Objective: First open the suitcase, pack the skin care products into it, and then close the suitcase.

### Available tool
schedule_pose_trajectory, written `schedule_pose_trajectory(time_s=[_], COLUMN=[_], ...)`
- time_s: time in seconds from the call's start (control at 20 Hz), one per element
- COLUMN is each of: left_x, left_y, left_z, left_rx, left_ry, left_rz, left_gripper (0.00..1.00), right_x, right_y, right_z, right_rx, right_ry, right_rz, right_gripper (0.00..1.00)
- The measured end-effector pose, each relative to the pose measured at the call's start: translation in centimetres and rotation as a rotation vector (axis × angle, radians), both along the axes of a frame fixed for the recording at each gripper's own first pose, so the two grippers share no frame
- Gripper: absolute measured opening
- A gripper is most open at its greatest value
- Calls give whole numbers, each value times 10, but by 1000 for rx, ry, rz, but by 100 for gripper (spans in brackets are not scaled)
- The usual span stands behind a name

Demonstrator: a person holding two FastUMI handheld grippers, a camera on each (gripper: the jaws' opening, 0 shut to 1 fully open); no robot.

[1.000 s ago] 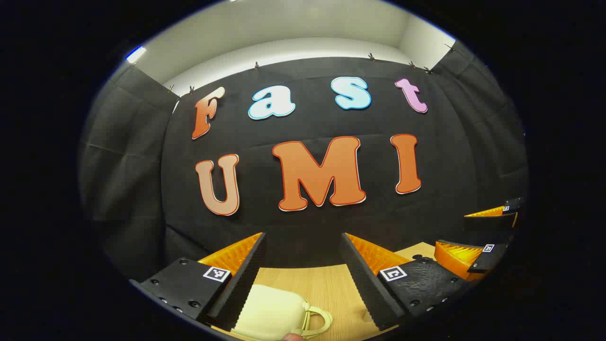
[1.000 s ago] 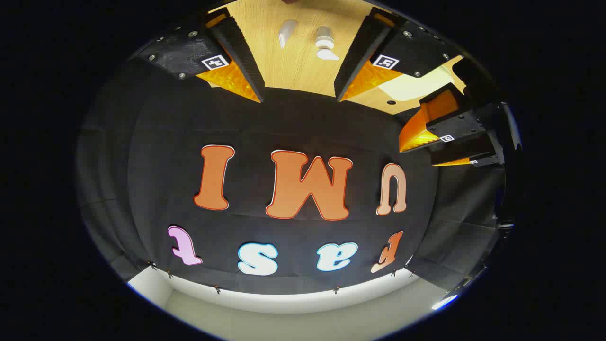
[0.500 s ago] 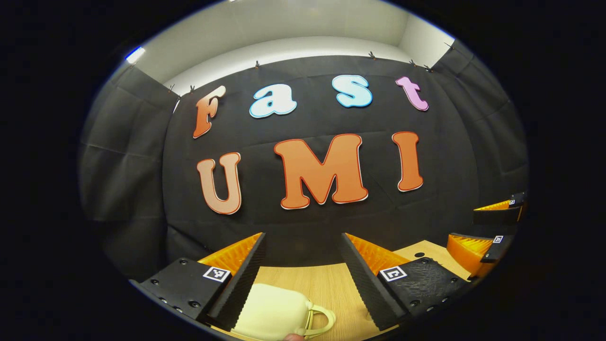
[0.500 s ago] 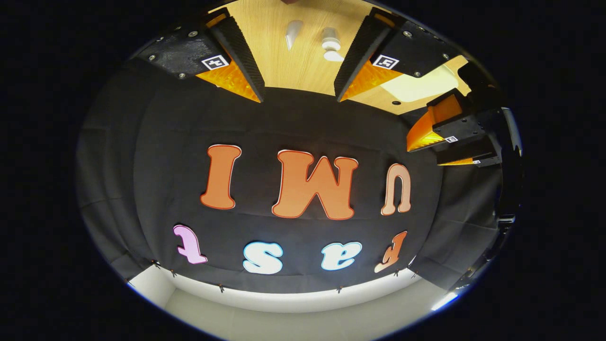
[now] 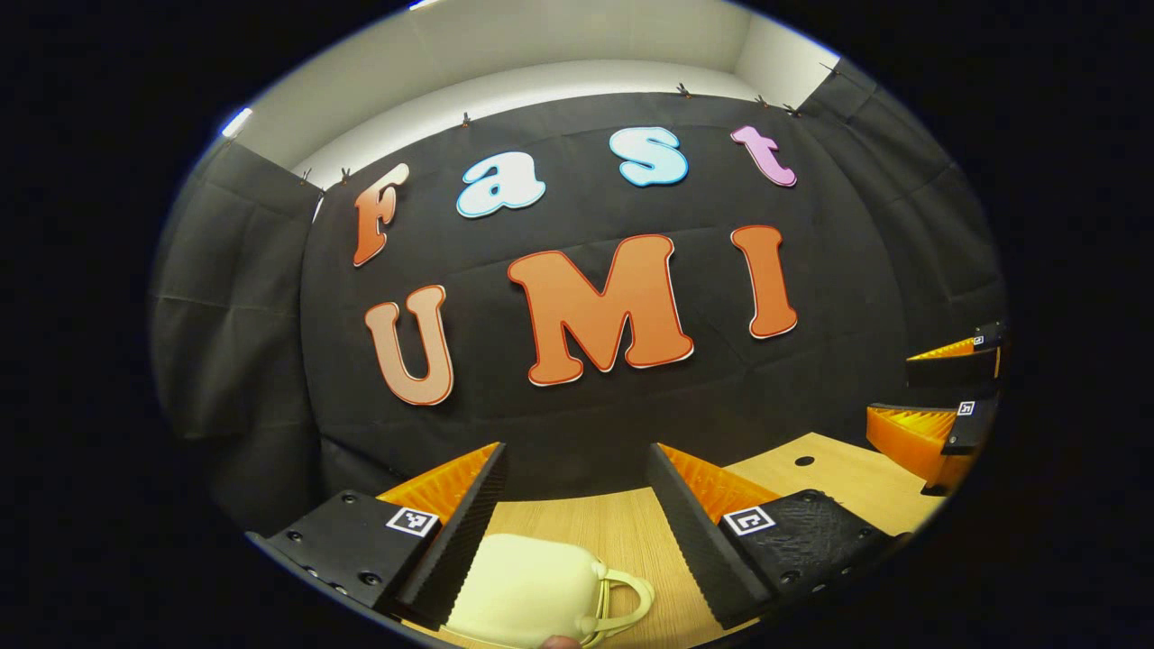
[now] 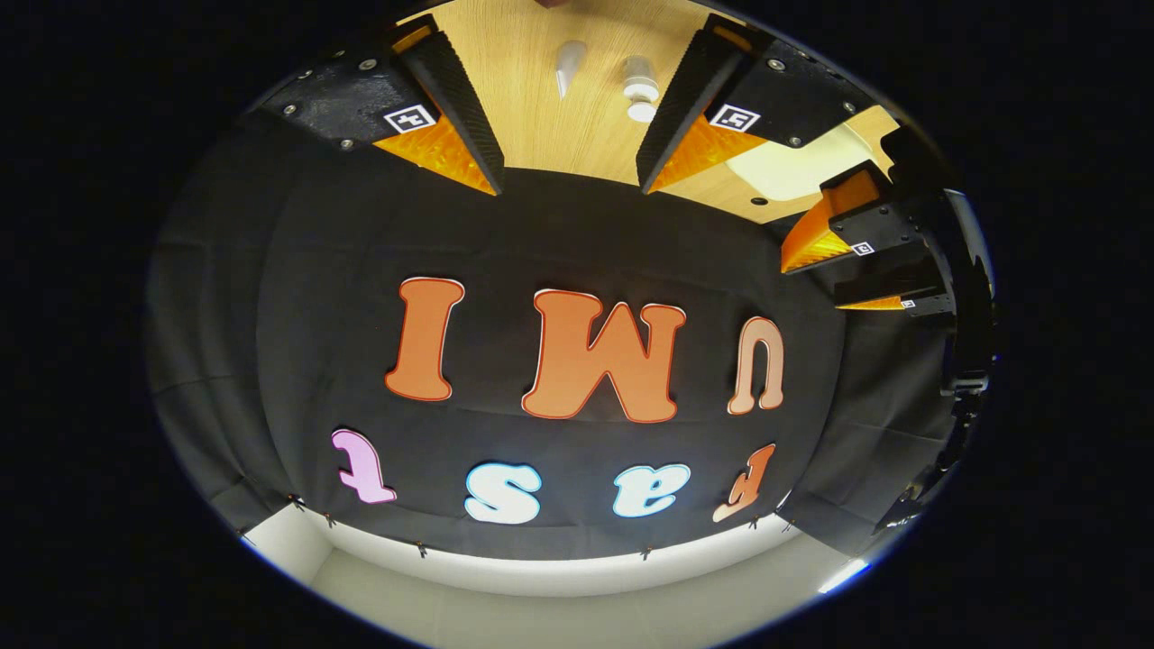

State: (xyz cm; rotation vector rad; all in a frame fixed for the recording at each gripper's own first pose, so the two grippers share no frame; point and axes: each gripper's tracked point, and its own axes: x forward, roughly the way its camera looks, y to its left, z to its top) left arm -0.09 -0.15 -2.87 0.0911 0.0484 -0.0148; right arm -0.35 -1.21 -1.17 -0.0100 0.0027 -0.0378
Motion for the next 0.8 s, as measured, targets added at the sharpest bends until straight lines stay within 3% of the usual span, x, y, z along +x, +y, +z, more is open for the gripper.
schedule_pose_trajectory(time_s=[0.35, 0.55, 0.8], left_x=[1, -1, -8], left_y=[1, -4, -17], left_z=[-32, -74, -115], left_rx=[101, 233, 315], left_ry=[54, 119, 193], left_rz=[-17, -64, -119], left_gripper=[100, 99, 98], right_x=[-7, -8, -8], right_y=[-14, -27, -42], right_z=[-9, -18, -22], right_rx=[-7, -3, -3], right_ry=[7, 23, 35], right_rz=[3, -6, -8], right_gripper=[95, 95, 94])
